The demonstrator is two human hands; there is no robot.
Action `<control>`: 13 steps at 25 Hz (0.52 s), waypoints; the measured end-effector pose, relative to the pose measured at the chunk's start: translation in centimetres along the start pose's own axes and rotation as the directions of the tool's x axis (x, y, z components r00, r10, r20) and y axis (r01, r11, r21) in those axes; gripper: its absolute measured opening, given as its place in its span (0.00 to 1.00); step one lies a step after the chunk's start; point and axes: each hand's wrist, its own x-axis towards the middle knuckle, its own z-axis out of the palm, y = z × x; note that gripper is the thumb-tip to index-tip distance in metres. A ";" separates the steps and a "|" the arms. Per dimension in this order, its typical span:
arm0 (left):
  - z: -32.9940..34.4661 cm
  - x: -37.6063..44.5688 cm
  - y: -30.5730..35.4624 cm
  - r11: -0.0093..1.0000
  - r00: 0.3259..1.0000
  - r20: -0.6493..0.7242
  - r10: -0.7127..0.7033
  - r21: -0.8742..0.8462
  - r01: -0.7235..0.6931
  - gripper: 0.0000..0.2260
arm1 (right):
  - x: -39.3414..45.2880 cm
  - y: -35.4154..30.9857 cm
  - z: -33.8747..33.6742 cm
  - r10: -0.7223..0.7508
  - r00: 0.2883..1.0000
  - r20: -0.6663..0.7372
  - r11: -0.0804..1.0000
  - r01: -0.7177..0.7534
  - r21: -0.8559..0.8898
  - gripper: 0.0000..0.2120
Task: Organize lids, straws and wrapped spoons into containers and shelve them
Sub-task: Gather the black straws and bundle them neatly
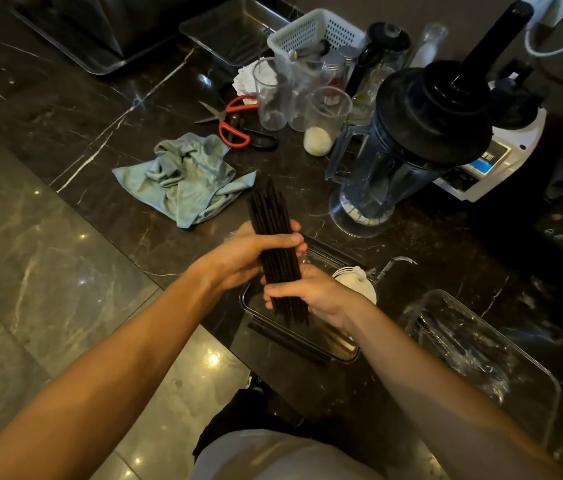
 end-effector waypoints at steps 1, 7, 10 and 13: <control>0.2 0.0 0.6 0.998 0.999 0.026 0.040 0.039 -0.041 0.09 | 0.3 -0.5 0.0 -0.039 0.999 -0.019 0.998 0.038 -0.047 0.16; -0.1 -0.1 1.2 0.878 0.969 0.177 0.170 0.419 -0.231 0.09 | 2.0 -1.4 -0.1 -0.257 0.952 -0.164 0.958 0.228 -0.176 0.30; -0.8 -0.4 -0.7 0.847 0.974 0.143 0.175 0.483 -0.223 0.09 | 2.8 0.3 0.4 -0.245 0.952 -0.182 0.960 0.211 -0.185 0.31; -0.8 -0.6 -1.4 0.862 0.976 0.111 0.186 0.458 -0.216 0.09 | 3.4 1.7 0.9 -0.284 0.937 -0.202 0.950 0.247 -0.190 0.33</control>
